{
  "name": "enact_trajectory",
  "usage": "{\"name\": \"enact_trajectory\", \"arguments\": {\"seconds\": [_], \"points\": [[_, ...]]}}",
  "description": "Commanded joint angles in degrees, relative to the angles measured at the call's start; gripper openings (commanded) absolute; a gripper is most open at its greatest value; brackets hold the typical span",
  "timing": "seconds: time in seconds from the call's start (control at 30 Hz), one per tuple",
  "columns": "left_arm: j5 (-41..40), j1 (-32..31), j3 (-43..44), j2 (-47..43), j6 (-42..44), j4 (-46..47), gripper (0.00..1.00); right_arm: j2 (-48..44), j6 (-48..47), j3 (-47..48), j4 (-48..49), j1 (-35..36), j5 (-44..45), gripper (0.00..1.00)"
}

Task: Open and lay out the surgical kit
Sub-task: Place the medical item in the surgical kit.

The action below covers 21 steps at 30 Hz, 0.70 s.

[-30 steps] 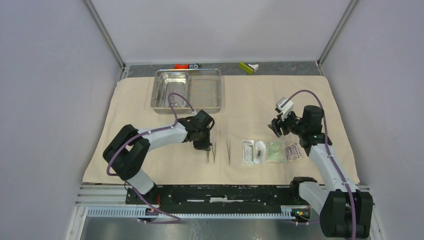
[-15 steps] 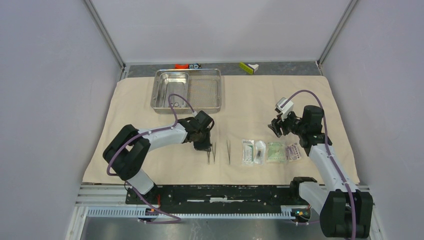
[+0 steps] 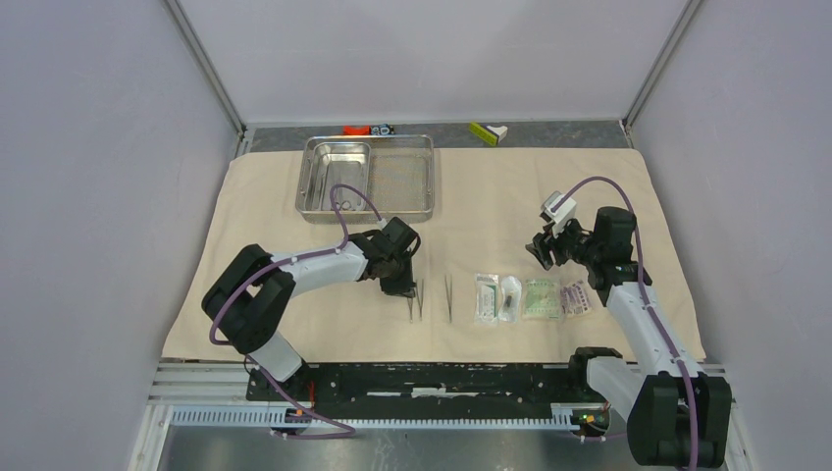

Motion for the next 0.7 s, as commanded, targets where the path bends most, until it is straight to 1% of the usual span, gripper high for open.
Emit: {"name": "enact_trajectory", "arguments": {"seconds": [0.0, 0.3, 0.67], "points": [[0.32, -0.1, 0.04, -1.1, -1.63, 1.43, 0.17, -0.58, -0.51, -0.39, 0.76, -0.18, -1.07, 0.66], [-0.71, -0.04, 1.48, -4.67, 0.86, 0.74, 0.28, -0.54, -0.51, -0.31, 0.85, -0.26, -1.09, 0.67], [-0.69, 0.05, 0.89, -5.04, 1.33, 1.34, 0.3, -1.34, -0.69, -0.47, 0.67, -0.35, -0.82, 0.67]]}}
